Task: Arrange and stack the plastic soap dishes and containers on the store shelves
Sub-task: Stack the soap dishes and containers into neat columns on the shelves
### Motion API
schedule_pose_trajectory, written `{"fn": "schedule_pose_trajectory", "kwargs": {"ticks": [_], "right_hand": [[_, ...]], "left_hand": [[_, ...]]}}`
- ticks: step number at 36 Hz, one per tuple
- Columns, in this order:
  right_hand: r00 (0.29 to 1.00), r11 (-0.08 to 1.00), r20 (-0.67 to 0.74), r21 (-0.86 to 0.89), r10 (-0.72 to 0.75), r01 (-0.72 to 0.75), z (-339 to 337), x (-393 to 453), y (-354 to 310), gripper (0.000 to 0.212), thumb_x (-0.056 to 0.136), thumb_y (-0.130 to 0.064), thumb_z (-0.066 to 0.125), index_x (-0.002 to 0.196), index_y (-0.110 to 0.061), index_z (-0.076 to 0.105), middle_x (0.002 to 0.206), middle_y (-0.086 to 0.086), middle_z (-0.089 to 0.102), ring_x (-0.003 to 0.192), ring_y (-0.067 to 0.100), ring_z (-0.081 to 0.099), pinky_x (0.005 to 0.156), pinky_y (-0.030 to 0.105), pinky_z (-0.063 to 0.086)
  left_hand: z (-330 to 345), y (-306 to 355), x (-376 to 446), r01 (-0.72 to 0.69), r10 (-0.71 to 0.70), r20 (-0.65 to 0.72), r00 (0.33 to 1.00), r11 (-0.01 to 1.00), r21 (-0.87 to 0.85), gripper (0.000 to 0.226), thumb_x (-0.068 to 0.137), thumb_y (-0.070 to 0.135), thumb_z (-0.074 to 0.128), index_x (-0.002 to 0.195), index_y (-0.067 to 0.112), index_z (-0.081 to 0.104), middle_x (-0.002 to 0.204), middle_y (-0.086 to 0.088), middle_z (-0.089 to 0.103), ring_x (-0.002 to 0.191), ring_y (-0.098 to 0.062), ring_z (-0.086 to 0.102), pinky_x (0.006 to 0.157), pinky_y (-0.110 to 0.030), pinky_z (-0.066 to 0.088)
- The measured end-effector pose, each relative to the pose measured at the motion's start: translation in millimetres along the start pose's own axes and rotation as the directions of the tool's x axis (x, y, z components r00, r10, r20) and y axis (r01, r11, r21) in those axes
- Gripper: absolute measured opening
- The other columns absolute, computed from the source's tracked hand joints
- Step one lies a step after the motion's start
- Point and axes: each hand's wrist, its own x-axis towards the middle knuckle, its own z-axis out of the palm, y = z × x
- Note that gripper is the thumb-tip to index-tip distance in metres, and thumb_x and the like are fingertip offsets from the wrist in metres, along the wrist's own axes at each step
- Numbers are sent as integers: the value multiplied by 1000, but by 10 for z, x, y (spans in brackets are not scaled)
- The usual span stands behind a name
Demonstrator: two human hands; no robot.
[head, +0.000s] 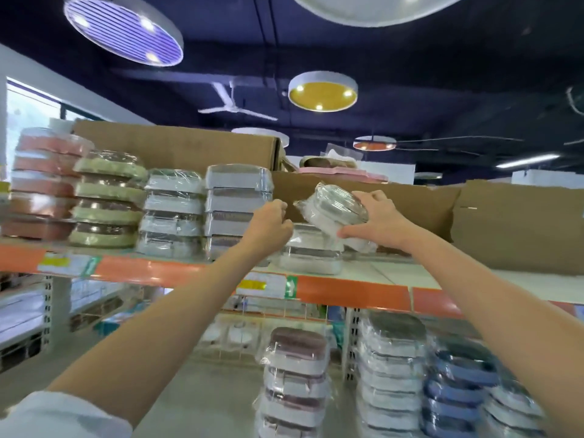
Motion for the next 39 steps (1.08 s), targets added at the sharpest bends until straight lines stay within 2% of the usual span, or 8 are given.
{"fn": "schedule_pose_trajectory", "kwargs": {"ticks": [3,10,13,16,22,25,32,39], "right_hand": [[1000,999,9,-43,21,-21,60,214,57,97,76,-47,74,151,-20,19,147,8,24,136,28,21,113,49,26],[998,999,68,33,4,-6,190,603,163,91,79,-44,71,151,-23,20,146,3,21,138,23,17,114,46,25],[997,989,71,149,-13,2,267,727,187,89,77,-42,75,149,-24,26,147,4,19,137,24,24,114,43,26],[999,954,35,299,18,-27,396,809,229,94,73,-45,77,147,-19,26,150,6,20,134,24,33,109,40,33],[993,763,101,637,60,-111,683,753,465,108,64,-59,70,149,-20,15,153,-1,21,135,19,32,102,33,36],[987,702,158,703,2,-114,701,760,556,101,71,-50,74,148,-27,12,148,-9,21,133,16,29,100,33,30],[993,727,111,684,-25,-59,725,742,640,98,73,-40,78,145,-28,14,147,-1,33,125,20,47,109,41,37],[999,778,37,627,28,-45,765,707,604,82,73,-51,75,136,-30,27,122,-3,51,110,18,57,98,42,47]], "left_hand": [[130,-1,124,19,-19,29,999,1000,5,46,91,7,47,136,2,42,131,-14,52,122,-28,46,95,-30,37],[390,-98,261,94,-94,6,996,989,-117,49,84,14,53,131,7,41,124,-11,52,110,-26,50,89,-33,42],[459,-146,276,157,-157,11,987,970,-185,53,86,17,55,135,8,36,120,-5,53,102,-19,48,81,-27,38],[518,-215,274,218,-234,-16,972,926,-307,59,87,18,56,139,10,31,119,-7,57,96,-21,56,84,-36,48],[576,-281,287,211,-243,-60,968,921,-326,46,94,24,56,134,12,37,121,-7,57,104,-22,54,87,-31,43],[587,-304,300,198,-232,-73,970,926,-321,40,94,23,56,130,12,43,123,-5,58,106,-18,53,88,-27,40],[592,-292,282,209,-268,-101,958,895,-395,31,94,35,54,118,15,54,108,2,65,96,-18,62,89,-36,48],[570,-308,254,157,-245,-192,950,909,-386,32,92,29,61,115,20,40,98,3,67,88,-14,63,73,-23,45]]}}
